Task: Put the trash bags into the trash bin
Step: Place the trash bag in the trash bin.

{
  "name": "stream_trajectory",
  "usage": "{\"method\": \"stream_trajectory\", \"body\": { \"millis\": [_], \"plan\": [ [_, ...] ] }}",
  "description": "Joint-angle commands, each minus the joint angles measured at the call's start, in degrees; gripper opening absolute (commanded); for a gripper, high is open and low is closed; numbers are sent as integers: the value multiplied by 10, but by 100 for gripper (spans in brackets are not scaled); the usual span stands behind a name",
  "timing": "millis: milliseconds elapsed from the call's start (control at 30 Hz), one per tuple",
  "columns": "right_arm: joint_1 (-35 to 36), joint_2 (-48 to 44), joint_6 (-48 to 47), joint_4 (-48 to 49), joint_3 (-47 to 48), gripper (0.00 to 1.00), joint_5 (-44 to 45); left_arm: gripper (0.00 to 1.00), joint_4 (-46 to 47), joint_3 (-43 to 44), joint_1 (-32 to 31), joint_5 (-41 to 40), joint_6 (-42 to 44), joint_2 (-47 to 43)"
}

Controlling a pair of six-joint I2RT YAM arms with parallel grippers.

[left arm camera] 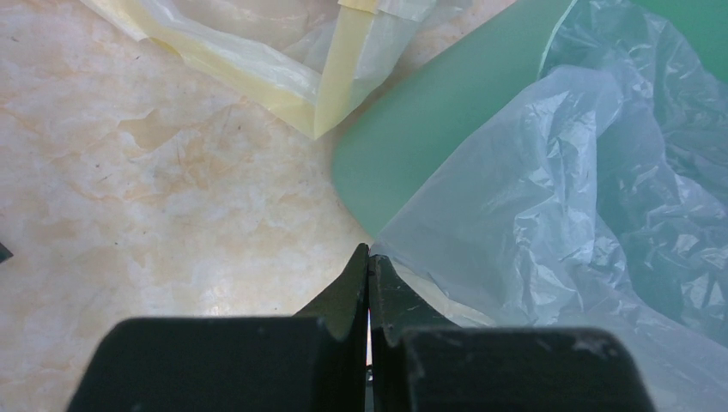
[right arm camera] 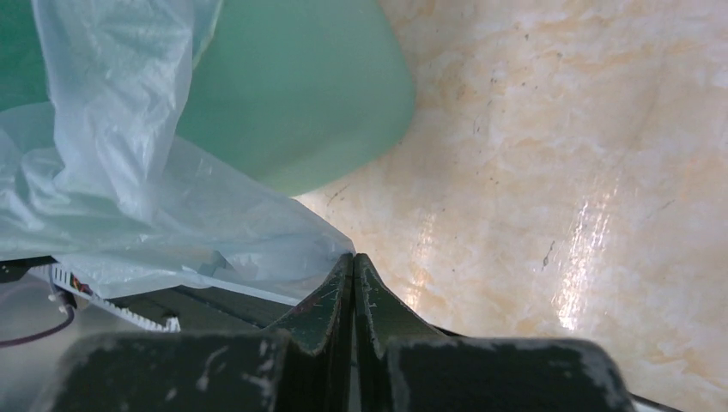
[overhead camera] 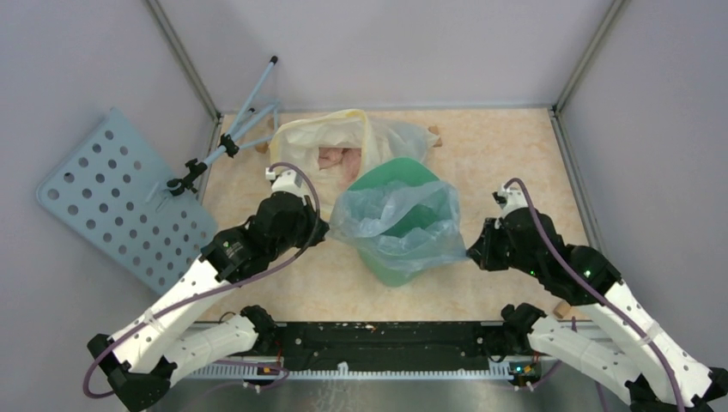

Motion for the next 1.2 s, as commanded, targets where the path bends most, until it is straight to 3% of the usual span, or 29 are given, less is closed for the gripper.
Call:
{"method": "stream_trajectory", "body": {
  "millis": [0, 67, 167, 233, 433, 567, 700, 833, 1033, 1167],
  "plan": [
    [5, -19, -8, 7, 19, 0, 74, 0, 19, -15, 11, -49, 13, -1],
    [5, -24, -12, 7, 23, 5, 79, 8, 28, -22, 12, -51, 12, -6],
    [5, -38, -25, 22, 26, 33, 67, 31, 35, -24, 12, -47, 9, -13],
    [5, -49, -34, 32, 30, 44, 56, 44, 33, -20, 12, -50, 12, -22],
    [5, -78, -85, 77, 33, 56, -16, 64, 14, 8, 12, -71, 47, -68],
    [5, -77, -123, 109, 35, 59, -46, 72, 47, 10, 12, -29, 140, -112],
    [5, -59, -145, 138, 43, 60, -64, 87, 42, 33, 13, -54, 218, -141],
    [5, -30, -153, 166, 57, 62, -51, 94, 51, 60, 12, -31, 272, -153],
    [5, 25, -180, 182, 93, 76, -8, 86, 139, 53, 12, 187, 365, -125],
    [5, 54, -195, 180, 121, 78, -3, 90, 162, 65, 12, 235, 404, -80]
  ]
}}
